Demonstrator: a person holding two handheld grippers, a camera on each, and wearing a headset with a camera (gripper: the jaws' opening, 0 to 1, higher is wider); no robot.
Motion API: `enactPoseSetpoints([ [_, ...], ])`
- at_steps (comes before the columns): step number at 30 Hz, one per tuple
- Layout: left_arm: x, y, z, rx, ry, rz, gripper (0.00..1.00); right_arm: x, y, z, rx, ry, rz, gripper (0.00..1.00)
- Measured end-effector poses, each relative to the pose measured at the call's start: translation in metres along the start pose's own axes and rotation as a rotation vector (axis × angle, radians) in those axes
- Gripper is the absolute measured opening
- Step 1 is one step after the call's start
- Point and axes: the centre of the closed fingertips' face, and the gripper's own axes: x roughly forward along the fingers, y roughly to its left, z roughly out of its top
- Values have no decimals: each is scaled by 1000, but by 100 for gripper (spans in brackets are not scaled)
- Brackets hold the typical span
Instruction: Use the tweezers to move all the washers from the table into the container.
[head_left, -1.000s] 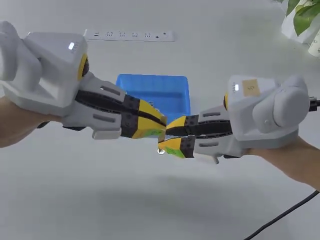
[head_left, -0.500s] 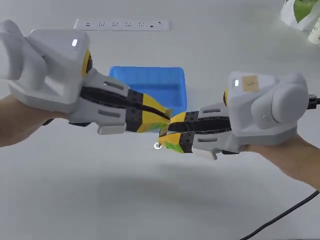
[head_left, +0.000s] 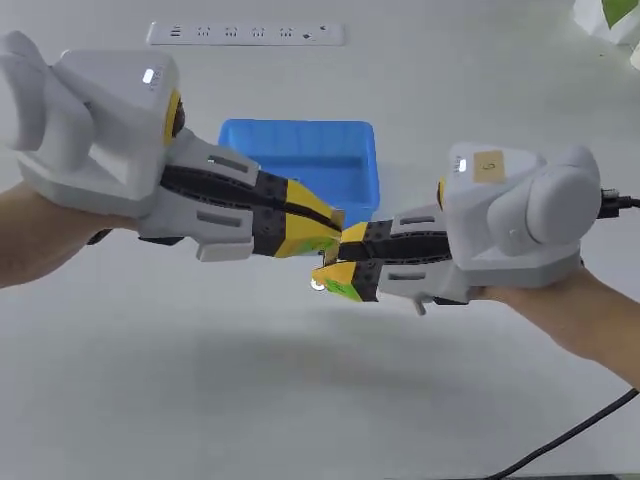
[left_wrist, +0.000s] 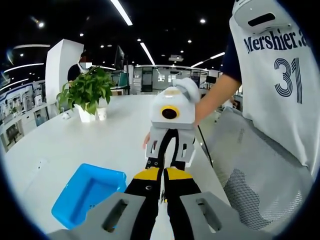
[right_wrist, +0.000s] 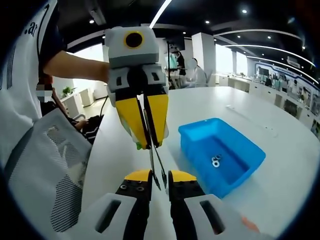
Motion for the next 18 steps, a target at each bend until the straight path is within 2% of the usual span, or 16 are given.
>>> enactPoseSetpoints([
  [12, 1, -2, -4, -10, 7, 8, 6, 7, -2, -5, -12, 13, 2, 14],
  [18, 4, 0, -10, -17, 7, 14, 6, 9, -3, -11, -3, 23, -2, 14],
])
